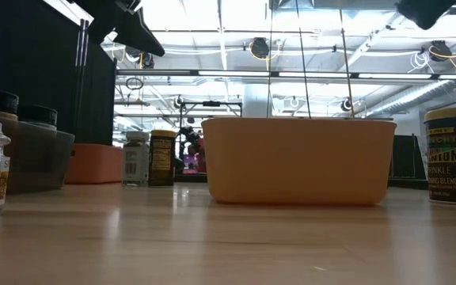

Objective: Sort spices by type
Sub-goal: Put the bottom right white spice bottle into the orange bin

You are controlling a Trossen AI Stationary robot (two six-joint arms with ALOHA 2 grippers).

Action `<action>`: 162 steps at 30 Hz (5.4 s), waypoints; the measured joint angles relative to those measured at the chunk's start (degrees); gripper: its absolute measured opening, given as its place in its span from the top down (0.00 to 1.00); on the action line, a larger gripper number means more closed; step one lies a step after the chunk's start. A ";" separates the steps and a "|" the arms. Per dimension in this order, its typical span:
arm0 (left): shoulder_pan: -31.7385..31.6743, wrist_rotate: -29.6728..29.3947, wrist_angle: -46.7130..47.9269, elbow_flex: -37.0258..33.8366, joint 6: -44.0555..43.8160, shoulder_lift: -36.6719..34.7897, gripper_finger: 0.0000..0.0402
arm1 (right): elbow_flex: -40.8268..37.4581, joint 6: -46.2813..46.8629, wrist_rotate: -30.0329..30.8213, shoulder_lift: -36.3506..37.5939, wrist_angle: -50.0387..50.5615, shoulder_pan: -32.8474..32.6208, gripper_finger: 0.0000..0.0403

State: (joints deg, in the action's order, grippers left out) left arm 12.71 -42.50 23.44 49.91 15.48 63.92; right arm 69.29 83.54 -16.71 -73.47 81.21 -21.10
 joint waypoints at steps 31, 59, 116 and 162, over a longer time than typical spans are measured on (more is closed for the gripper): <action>0.00 0.24 0.02 0.00 -0.13 0.00 0.94 | -15.14 17.74 1.70 -0.66 -20.10 -5.69 0.24; 0.00 0.24 -1.32 0.00 -0.09 0.00 0.94 | -14.99 10.22 3.32 -8.17 -28.03 -5.64 0.55; 0.17 15.67 -9.68 0.00 -9.18 0.00 0.94 | 16.29 -55.01 10.73 -33.64 -15.78 -3.57 0.51; 6.93 31.72 -50.04 5.88 -2.69 25.81 0.94 | 5.74 -37.32 68.85 -5.80 -14.97 -25.54 0.41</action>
State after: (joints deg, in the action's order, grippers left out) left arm 19.64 -10.78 -26.60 55.79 12.80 89.73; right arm 75.02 46.22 52.14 -79.27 66.24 -46.64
